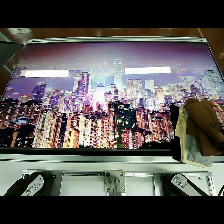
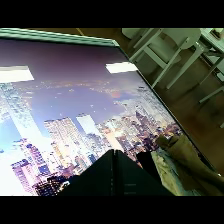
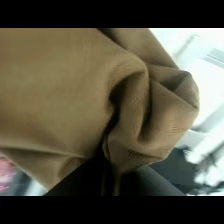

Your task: Fold the shirts.

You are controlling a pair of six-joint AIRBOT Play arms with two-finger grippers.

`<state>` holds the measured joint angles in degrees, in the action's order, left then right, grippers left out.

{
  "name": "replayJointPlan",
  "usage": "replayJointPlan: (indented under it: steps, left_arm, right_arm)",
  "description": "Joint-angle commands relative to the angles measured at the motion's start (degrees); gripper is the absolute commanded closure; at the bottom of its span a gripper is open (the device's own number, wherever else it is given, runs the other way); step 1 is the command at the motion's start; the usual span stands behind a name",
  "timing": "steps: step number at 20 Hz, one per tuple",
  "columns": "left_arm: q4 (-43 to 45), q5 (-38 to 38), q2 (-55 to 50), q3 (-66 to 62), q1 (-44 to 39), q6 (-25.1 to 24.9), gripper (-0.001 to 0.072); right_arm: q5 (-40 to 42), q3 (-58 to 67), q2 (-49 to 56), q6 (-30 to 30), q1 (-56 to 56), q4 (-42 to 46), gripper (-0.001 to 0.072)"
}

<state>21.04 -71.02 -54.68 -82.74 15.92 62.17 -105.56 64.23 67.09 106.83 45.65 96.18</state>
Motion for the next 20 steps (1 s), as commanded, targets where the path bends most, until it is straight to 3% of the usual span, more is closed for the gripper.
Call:
replayJointPlan:
  steps: [1, 5, 9, 10, 11, 13, 14, 15, 17, 18, 19, 20]
  left_arm:
    - [0.0, 0.0, -0.3, 0.0, 0.0, 0.0, 0.067]
    - [0.3, 0.0, -2.0, 0.0, 0.0, -0.2, 0.0669]
    - [6.1, 0.1, -5.6, 0.0, -0.7, 0.0, 0.0671]
    - [12.6, 0.6, -6.4, 0.0, -2.3, 0.5, 0.0673]
    - [23.9, 1.9, -7.0, 0.0, -5.2, 4.4, 0.0673]
    - [54.0, 1.4, -8.9, 0.0, -14.2, 19.8, 0.0672]
    - [65.1, -1.1, -10.5, 0.0, -19.1, 24.3, 0.0672]
    - [70.6, -3.9, -12.2, 0.0, -23.6, 24.7, 0.0672]
    - [73.5, -7.8, -16.2, 0.0, -31.8, 24.7, 0.0664]
    - [73.5, -8.1, -18.1, 0.0, -34.9, 24.8, 0.0516]
    - [73.5, -8.2, -20.0, 0.0, -37.5, 25.9, 0.0151]
    - [73.5, -8.2, -21.7, -0.1, -39.3, 27.7, 0.0006]
  right_arm:
    - [0.4, -3.6, -0.8, -5.7, 0.0, 4.8, 0.0025]
    - [0.3, -3.0, -0.8, -11.5, 0.0, 0.4, 0.002]
    - [4.6, 7.1, -0.8, -17.5, -0.1, -13.7, 0.0021]
    - [9.3, 11.3, -0.8, -17.5, -0.2, -18.7, 0.0021]
    - [13.4, 15.4, -0.8, -16.7, -0.9, -22.2, 0.0023]
    - [20.9, 22.0, -1.2, -16.4, -5.8, -25.3, 0.0085]
    - [23.5, 23.6, -1.6, -16.7, -10.1, -25.3, 0.0093]
    - [24.5, 24.0, -1.7, -17.0, -15.0, -25.1, 0.0092]
    - [24.5, 23.2, -0.9, -17.0, -26.7, -21.7, 0.0081]
    - [24.4, 22.5, 0.2, -16.5, -32.5, -17.8, 0.0029]
    - [23.7, 22.0, 1.9, -15.1, -37.8, -14.2, 0.0029]
    - [22.3, 22.0, 3.9, -13.9, -41.9, -12.6, 0.0029]
